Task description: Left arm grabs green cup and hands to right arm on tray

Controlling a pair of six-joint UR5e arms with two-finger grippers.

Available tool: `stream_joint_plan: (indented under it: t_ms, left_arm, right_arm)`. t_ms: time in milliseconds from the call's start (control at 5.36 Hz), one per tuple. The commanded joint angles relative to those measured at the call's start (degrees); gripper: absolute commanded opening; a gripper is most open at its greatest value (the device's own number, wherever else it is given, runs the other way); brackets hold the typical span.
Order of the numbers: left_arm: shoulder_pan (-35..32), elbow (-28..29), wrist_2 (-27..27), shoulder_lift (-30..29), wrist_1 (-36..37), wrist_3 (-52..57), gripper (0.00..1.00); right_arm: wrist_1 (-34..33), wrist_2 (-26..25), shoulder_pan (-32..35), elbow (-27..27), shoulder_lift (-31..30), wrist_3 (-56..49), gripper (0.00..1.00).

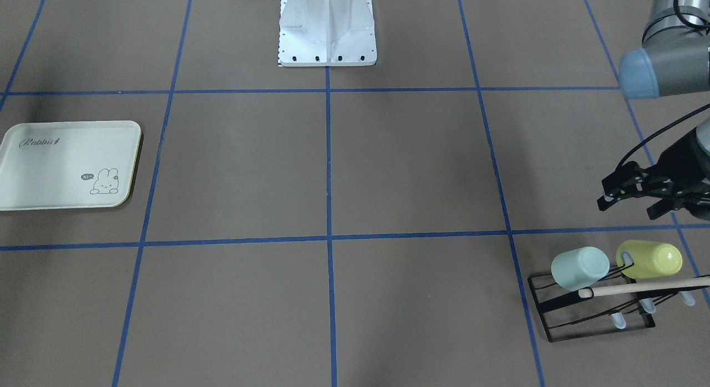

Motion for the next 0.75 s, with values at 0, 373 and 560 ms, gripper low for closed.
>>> stream_joint_plan:
  t_ms: [0, 373, 560]
  left_arm:
    - [2.1, 8.0, 3.1, -6.0, 0.0, -2.2, 1.0]
    - [3.5, 12.1, 4.8, -8.4, -0.2, -2.2, 1.0]
    - [4.0, 12.8, 6.0, -8.5, -0.4, -2.2, 1.0]
  right_arm:
    - [0.0, 0.1, -0.1, -0.1, 0.0, 0.0, 1.0]
    - [0.0, 0.0, -0.2, -0.2, 0.0, 0.0, 1.0]
    - [0.0, 0.1, -0.2, -0.2, 0.0, 0.0, 1.0]
